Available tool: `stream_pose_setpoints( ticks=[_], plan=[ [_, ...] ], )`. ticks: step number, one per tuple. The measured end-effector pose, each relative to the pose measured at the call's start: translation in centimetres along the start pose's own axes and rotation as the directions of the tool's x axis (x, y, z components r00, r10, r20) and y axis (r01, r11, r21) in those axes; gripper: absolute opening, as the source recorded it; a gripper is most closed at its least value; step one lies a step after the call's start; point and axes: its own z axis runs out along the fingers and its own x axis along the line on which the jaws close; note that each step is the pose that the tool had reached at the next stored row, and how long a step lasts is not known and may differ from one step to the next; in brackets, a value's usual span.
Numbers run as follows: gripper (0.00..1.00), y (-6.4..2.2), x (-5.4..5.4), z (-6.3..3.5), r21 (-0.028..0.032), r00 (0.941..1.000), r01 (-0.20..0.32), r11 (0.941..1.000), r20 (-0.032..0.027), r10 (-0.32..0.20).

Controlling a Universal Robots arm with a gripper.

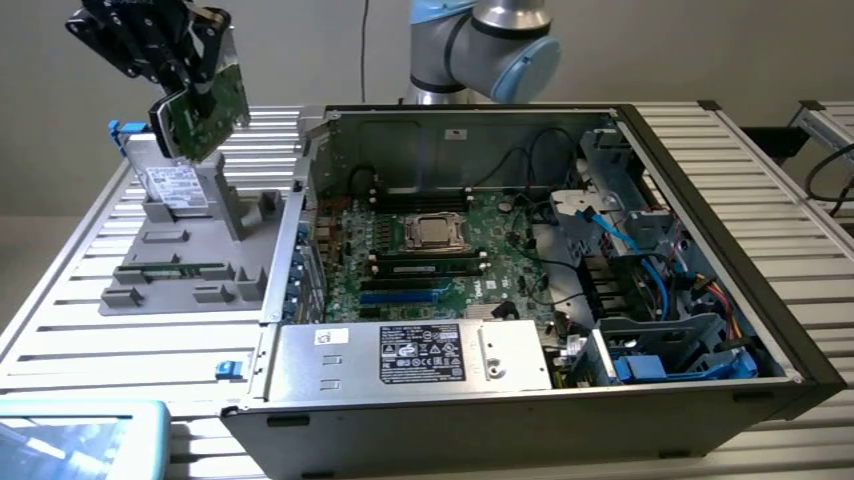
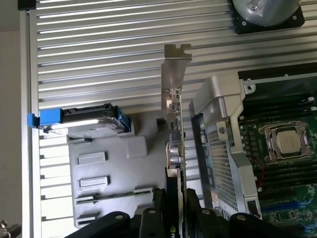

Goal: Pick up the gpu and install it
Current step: 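Pick up the gpu and move the gpu toward the slot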

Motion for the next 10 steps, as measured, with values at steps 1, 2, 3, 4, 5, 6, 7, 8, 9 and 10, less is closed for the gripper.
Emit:
stream_pose_setpoints(
  ticks=[1,2,3,4,5,6,7,8,9,10],
  plan=[
    [0.29,0.09,-0.2,-0.41,0.0002,1.0,0.0,1.0,-0.0016,0.0],
    [0.29,0.19,-0.3,-0.83,0.0005,1.0,-0.001,1.0,-0.003,0.001],
    [0.29,0.29,-0.5,-1.27,0.0009,1.0,-0.001,1.0,-0.0045,0.001],
    [0.29,0.39,-0.7,-1.71,0.0012,1.0,-0.001,1.0,-0.0059,0.001],
    [0.29,0.5,-0.9,-2.18,0.0014,1.0,-0.001,1.0,-0.0072,0.001],
    [0.29,0.61,-1.1,-2.61,0.0018,1.0,-0.001,1.0,-0.0088,0.001],
    [0.29,0.73,-1.4,-3.02,0.0019,0.9999,-0.002,1.0,-0.0102,0.002],
    [0.29,0.85,-1.8,-3.41,0.0021,0.9999,-0.002,1.0,-0.0118,0.002],
    [0.29,0.95,-2.2,-3.74,0.0025,0.9999,-0.002,1.0,-0.014,0.002],
    [0.29,1.05,-2.6,-4.02,0.003,0.9999,-0.003,1.0,-0.0167,0.003]
  ],
)
